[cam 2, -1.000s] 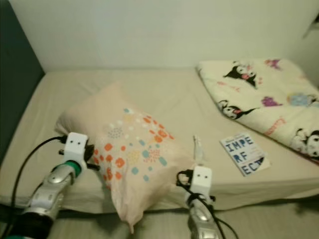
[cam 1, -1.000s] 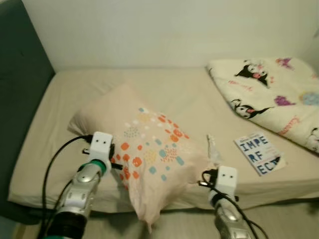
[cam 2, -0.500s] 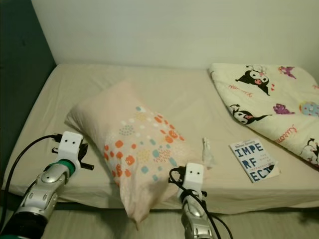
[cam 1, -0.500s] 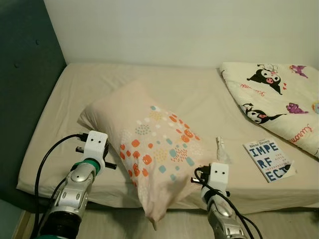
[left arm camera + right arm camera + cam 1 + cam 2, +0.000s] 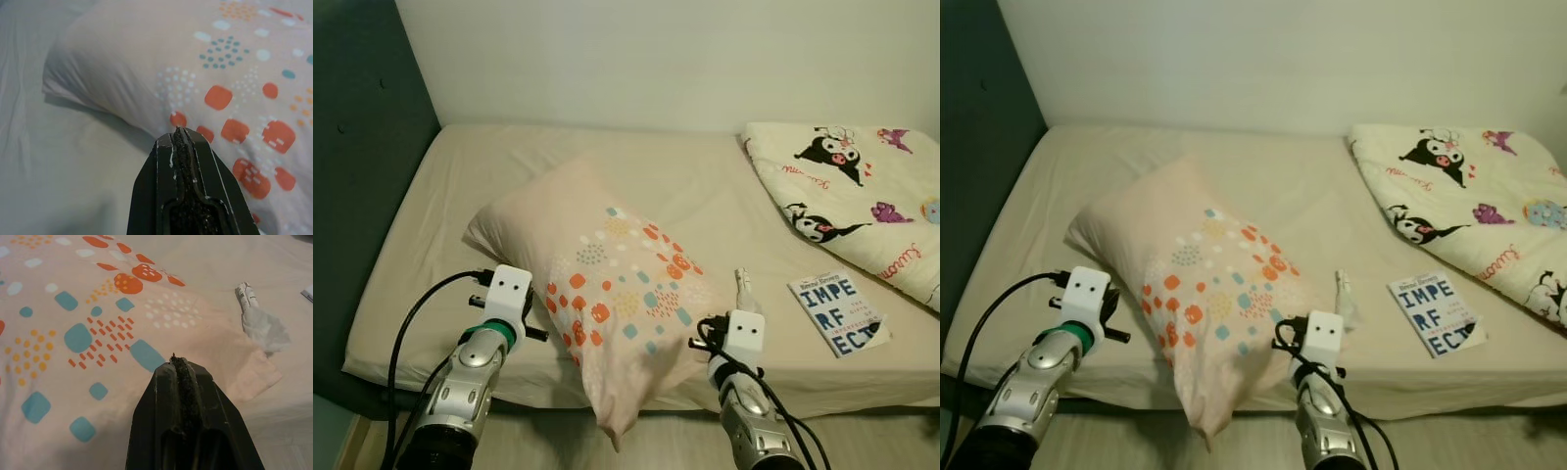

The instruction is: Clean up the room

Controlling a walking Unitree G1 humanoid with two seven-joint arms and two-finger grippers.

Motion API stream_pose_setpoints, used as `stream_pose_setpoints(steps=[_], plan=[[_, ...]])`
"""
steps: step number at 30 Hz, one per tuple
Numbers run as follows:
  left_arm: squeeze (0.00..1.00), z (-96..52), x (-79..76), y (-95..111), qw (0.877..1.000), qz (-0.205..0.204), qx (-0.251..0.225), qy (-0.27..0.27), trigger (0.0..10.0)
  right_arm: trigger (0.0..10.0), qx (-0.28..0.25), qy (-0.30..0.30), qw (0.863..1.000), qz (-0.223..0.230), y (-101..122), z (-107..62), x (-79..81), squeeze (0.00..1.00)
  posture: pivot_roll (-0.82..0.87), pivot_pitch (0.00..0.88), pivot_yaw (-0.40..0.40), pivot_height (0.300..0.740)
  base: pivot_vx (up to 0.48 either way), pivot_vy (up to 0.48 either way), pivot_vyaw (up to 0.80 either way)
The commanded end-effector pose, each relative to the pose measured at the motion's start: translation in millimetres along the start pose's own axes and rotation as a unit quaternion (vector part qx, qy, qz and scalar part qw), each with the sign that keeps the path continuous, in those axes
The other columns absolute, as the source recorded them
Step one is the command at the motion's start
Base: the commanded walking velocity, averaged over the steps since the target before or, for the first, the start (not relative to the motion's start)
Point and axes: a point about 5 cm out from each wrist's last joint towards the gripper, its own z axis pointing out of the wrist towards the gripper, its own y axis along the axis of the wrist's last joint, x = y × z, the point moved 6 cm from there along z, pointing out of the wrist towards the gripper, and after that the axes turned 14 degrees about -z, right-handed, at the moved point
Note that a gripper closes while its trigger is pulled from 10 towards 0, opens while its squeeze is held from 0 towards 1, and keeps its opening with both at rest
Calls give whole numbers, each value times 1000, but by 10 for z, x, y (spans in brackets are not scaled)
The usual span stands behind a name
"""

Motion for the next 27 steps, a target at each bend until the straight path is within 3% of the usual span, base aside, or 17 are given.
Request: stream_pose_setpoints(steps=[1,27], plan=[[0,-30,51,-63,1000,4,7,7,10000,10000,12,-1,1000,4,-71,-16,-19,0,176,53,23,665,0,0,0],[0,-74,91,-123,1000,9,13,18,10000,10000,1,14,1000,2,-8,15,38,0,178,63,13,565,0,0,0]])
